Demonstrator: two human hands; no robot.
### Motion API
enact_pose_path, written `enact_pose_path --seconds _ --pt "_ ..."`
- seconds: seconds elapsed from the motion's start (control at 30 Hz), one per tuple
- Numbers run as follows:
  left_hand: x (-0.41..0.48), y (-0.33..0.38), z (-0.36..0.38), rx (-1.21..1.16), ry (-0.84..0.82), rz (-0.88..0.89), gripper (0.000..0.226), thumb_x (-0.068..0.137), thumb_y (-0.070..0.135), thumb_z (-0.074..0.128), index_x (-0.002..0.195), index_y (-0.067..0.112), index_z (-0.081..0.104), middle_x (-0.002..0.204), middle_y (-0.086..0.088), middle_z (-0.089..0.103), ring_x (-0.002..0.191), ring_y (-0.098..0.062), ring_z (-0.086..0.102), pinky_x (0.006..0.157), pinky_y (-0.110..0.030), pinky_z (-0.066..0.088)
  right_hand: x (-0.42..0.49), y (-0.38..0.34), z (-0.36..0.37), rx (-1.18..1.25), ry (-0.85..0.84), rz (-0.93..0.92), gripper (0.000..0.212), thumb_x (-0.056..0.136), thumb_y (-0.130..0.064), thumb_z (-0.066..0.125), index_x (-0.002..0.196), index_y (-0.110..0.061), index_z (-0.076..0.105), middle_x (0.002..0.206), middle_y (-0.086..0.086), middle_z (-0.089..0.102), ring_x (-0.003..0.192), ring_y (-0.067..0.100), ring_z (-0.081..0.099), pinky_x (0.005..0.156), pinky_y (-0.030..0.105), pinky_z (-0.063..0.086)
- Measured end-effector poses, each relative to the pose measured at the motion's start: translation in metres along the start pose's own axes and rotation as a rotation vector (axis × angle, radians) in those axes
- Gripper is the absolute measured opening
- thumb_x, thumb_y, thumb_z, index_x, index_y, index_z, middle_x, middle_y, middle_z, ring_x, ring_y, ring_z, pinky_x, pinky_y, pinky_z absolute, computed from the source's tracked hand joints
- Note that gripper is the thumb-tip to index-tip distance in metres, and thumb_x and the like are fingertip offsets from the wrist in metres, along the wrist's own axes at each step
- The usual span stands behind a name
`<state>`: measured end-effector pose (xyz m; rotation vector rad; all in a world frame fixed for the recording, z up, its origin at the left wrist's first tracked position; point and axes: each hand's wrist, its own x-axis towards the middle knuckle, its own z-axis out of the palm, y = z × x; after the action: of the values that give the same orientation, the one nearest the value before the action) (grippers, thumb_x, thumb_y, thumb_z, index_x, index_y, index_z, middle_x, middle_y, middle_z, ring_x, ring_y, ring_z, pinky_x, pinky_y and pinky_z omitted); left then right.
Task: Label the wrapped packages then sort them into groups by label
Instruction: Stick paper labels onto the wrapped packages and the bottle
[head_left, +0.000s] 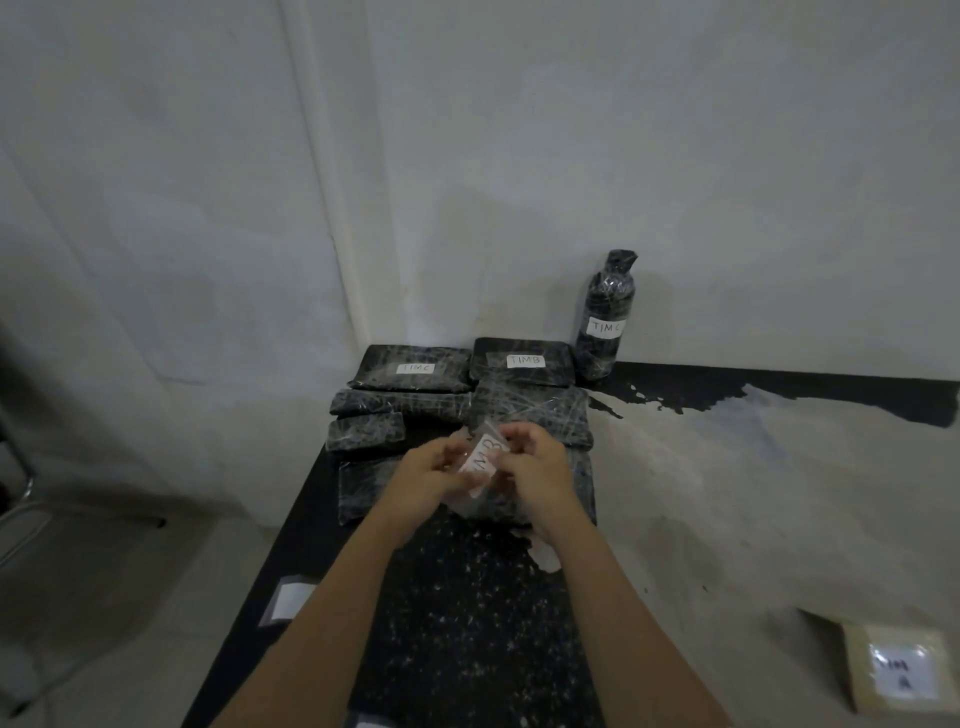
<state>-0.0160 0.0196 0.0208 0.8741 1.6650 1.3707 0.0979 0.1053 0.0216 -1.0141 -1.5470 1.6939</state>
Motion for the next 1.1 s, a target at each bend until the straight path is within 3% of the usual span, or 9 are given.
enact_pose_path --seconds 0.1,0.2,0.4,0.47,0.6,0.8,0.93,1.0,1.1 --pt "0.000 -0.001 0.000 0.042 -0.041 0.003 0.026 0.081 -0.001 0.064 0.101 0.014 0.068 0.091 -0.002 0.070 0.079 -0.015 0.064 0.071 -0.028 0.051 0.002 0.000 -0.006 0.073 -0.022 0.033 0.017 0.084 0.001 0.062 0.086 -0.015 0.056 0.090 0.009 0.065 0.075 0.019 0.065 0.058 0.027 0.052" --pt "0.005 0.002 -0.002 0.103 -0.064 0.003 0.025 0.083 -0.001 0.063 0.099 0.016 0.068 0.088 0.000 0.070 0.073 -0.009 0.064 0.066 -0.022 0.052 0.006 -0.002 -0.012 0.033 -0.034 -0.008 0.017 0.083 -0.002 0.066 0.082 -0.017 0.057 0.080 0.002 0.064 0.067 0.011 0.063 0.051 0.018 0.050" --pt "0.025 0.005 -0.005 0.045 0.007 -0.072 0.014 0.079 0.003 0.070 0.087 0.014 0.072 0.090 -0.006 0.069 0.065 -0.011 0.065 0.050 -0.019 0.050 0.022 -0.006 -0.026 0.003 0.031 0.019 0.009 0.082 -0.005 0.069 0.077 -0.013 0.067 0.074 0.004 0.070 0.062 0.013 0.065 0.054 0.020 0.053" --pt "0.035 0.006 -0.003 -0.050 0.087 -0.131 0.012 0.078 0.002 0.070 0.090 0.005 0.070 0.093 -0.011 0.067 0.070 -0.017 0.065 0.052 -0.022 0.053 0.030 -0.004 -0.033 0.008 0.094 0.049 0.009 0.083 -0.007 0.067 0.077 -0.013 0.069 0.073 0.004 0.071 0.063 0.012 0.066 0.055 0.020 0.054" --pt "0.055 0.013 0.005 -0.171 0.156 -0.212 0.003 0.079 0.002 0.069 0.077 0.003 0.068 0.077 -0.011 0.069 0.057 -0.014 0.064 0.055 -0.025 0.055 0.047 0.000 -0.043 0.026 0.171 0.079 0.010 0.085 -0.009 0.065 0.080 -0.015 0.071 0.073 0.002 0.072 0.065 0.012 0.066 0.056 0.019 0.054" --pt "0.099 0.017 0.022 -0.275 0.249 -0.283 0.011 0.081 -0.002 0.066 0.092 -0.004 0.067 0.075 -0.015 0.065 0.058 -0.018 0.060 0.051 -0.022 0.056 0.081 0.004 -0.053 -0.134 0.303 0.018 0.017 0.091 -0.014 0.059 0.080 -0.009 0.070 0.074 0.003 0.067 0.071 0.020 0.063 0.069 0.030 0.056" --pt "0.129 0.012 0.033 -0.097 0.322 -0.249 0.011 0.080 0.001 0.070 0.070 0.005 0.066 0.069 -0.012 0.064 0.055 -0.019 0.058 0.053 -0.024 0.056 0.099 0.010 -0.060 -0.429 0.380 -0.100 0.022 0.094 -0.014 0.054 0.085 -0.003 0.071 0.080 0.013 0.067 0.070 0.016 0.053 0.054 0.003 0.038" --pt "0.142 0.008 0.038 0.074 0.347 -0.211 0.012 0.080 0.007 0.071 0.068 0.007 0.067 0.071 -0.011 0.064 0.062 -0.019 0.059 0.069 -0.032 0.057 0.106 0.014 -0.060 -0.547 0.402 -0.100 0.022 0.094 -0.013 0.052 0.095 -0.001 0.070 0.091 0.015 0.068 0.074 0.014 0.051 0.059 0.005 0.036" --pt "0.151 0.003 0.043 0.317 0.371 -0.129 0.011 0.080 0.015 0.072 0.080 0.004 0.073 0.081 -0.008 0.069 0.077 -0.015 0.060 0.077 -0.022 0.047 0.113 0.020 -0.059 -0.671 0.440 -0.046 0.019 0.095 -0.016 0.052 0.100 -0.006 0.067 0.098 0.012 0.067 0.085 0.020 0.056 0.086 0.034 0.046"
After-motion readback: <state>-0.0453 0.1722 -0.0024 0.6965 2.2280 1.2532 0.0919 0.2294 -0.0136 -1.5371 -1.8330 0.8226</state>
